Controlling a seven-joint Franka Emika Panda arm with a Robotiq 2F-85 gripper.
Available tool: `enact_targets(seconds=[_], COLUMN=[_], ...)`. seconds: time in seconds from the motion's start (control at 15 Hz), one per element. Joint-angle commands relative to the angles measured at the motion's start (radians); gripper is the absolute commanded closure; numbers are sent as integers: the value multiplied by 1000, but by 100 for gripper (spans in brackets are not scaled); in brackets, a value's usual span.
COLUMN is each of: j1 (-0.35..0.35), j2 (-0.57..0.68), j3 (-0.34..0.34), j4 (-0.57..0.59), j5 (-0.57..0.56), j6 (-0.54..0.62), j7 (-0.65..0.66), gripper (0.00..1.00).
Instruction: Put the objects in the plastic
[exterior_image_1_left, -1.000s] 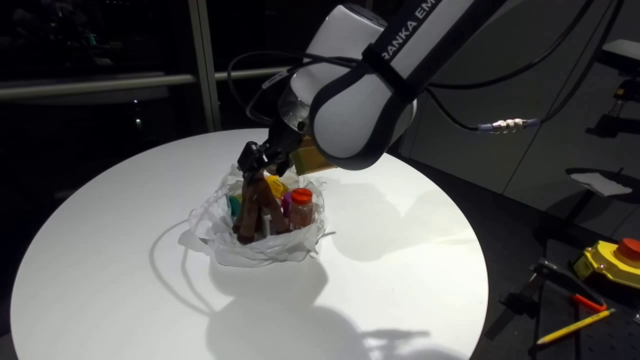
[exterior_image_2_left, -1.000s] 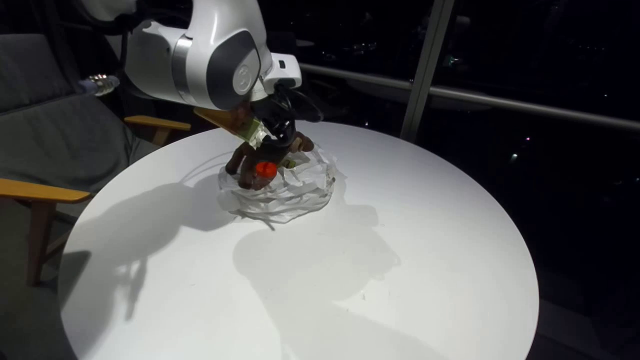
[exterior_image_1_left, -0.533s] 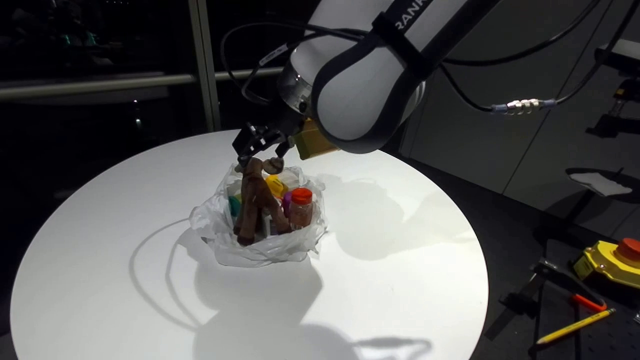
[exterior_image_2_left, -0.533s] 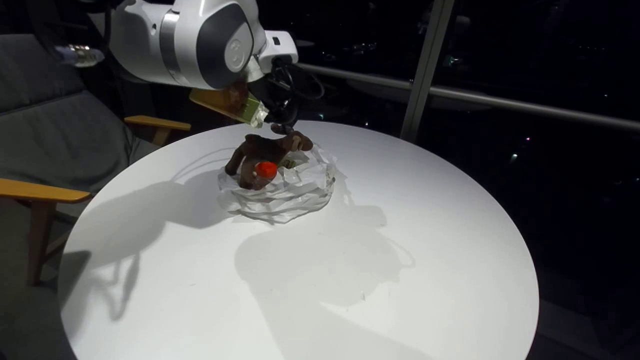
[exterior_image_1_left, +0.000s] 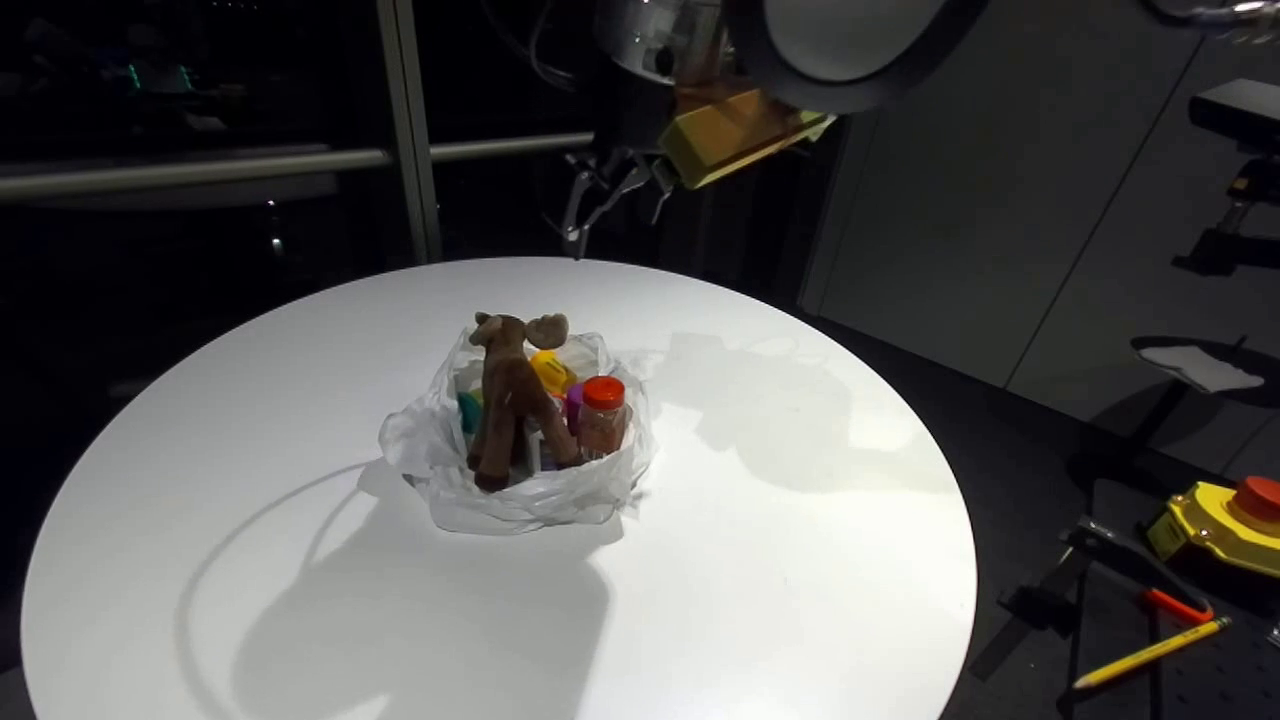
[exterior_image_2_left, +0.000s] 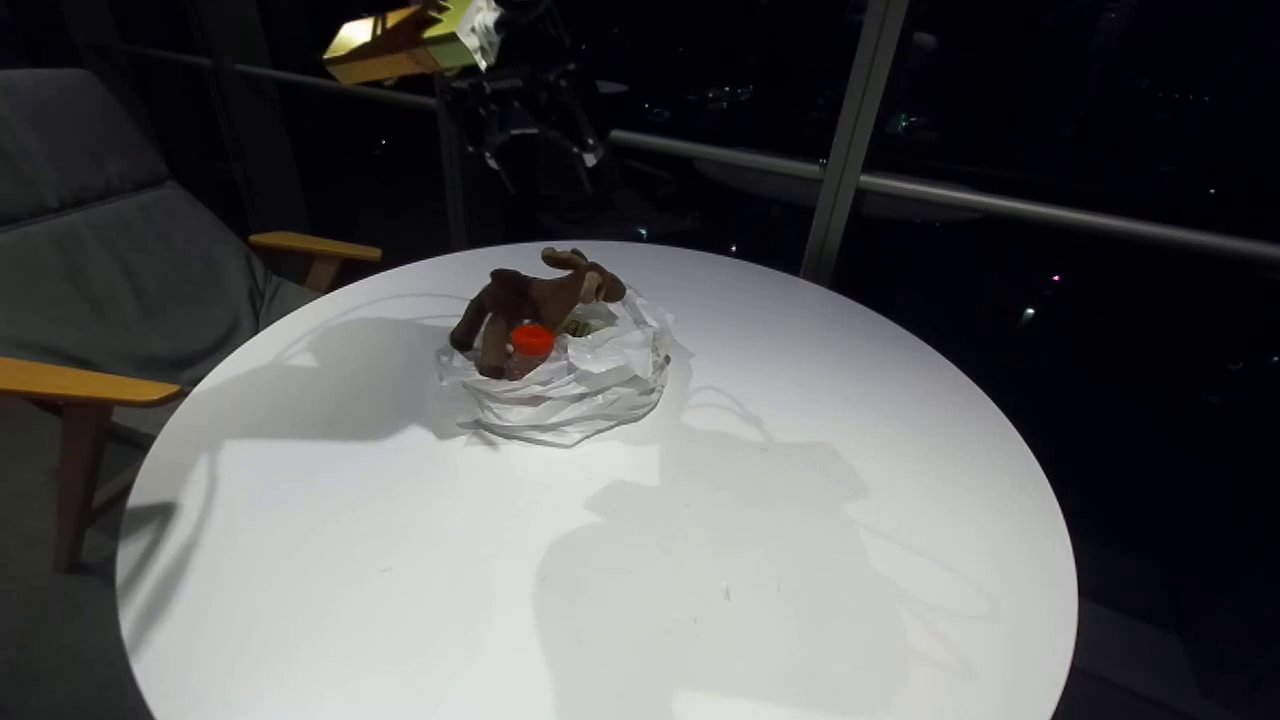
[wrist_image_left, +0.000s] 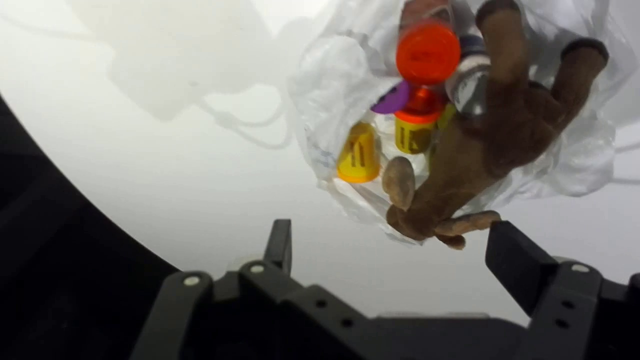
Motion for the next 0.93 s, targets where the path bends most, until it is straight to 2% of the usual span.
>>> enact_targets(seconds=[0.0, 0.2, 0.33, 0.53, 0.67, 0.87], j1=[-62, -211, -297, -380, -412, -438], j2=[-213, -328, -397, -507, -598, -708], j3=[128, 334, 438, 528, 570, 611], j4=[-123, -207, -248, -279, -285, -298], j5=[-154, -28, 66, 235, 303, 375], j6=[-243, -435, -583, -814, -930, -984], j7=[54, -58, -102, -185, -202, -243], gripper=[0, 0, 0, 0, 0, 0])
